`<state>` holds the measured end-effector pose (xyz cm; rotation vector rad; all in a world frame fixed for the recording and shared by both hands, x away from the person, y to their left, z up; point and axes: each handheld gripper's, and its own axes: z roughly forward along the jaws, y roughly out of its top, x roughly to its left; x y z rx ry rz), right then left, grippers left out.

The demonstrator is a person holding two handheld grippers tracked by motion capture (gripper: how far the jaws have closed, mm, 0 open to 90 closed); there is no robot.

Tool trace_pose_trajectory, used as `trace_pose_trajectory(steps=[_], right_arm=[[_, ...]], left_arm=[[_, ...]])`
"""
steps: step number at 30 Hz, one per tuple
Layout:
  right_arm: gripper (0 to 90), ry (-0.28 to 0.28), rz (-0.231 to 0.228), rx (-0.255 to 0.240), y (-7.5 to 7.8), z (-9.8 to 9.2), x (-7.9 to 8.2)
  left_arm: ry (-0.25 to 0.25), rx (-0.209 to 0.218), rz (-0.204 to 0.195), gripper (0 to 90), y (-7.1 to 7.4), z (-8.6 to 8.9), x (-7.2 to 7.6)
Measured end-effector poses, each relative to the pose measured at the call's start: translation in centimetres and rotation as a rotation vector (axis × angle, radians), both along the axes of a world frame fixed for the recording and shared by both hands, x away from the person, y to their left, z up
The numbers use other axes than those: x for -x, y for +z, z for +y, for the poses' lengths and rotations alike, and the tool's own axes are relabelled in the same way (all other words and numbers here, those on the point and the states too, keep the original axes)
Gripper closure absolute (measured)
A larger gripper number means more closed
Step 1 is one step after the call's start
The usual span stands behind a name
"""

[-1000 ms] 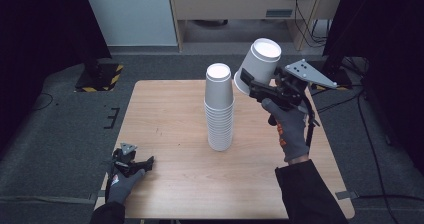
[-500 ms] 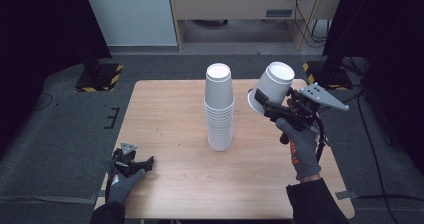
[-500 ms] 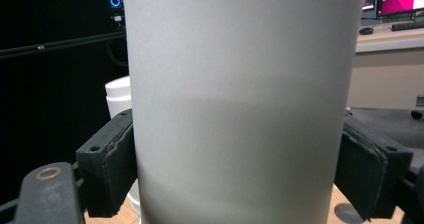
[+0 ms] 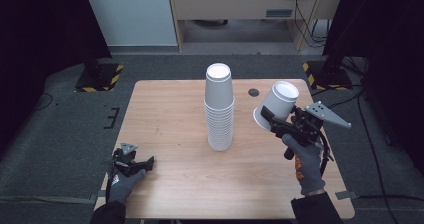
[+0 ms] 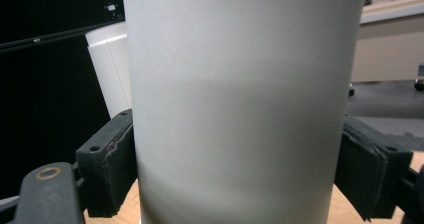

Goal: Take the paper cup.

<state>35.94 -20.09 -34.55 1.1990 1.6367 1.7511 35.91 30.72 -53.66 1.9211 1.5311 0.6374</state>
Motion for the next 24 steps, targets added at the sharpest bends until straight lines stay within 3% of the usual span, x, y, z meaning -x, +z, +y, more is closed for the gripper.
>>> trace_pose_trajectory(steps=[9,16,20,24], right_arm=[[15.9,-0.01,0.037,-0.019,-2.2,-1.0,0.9],[15.9,-0.013,0.091,-0.05,-4.8,-1.8,1.6],[16.0,-0.018,0.131,-0.073,-6.5,-2.2,1.7],[15.9,-0.019,0.146,-0.09,-7.0,-2.4,1.7]], left_arm=[[-0.001,0.0,0.001,3.3,0.0,0.0,0.0],[0.014,0.004,-0.006,5.4,0.0,0.0,0.0],[0.016,0.005,-0.014,10.7,0.1,0.1,0.1],[0.01,0.004,-0.017,15.9,0.2,0.2,0.1]])
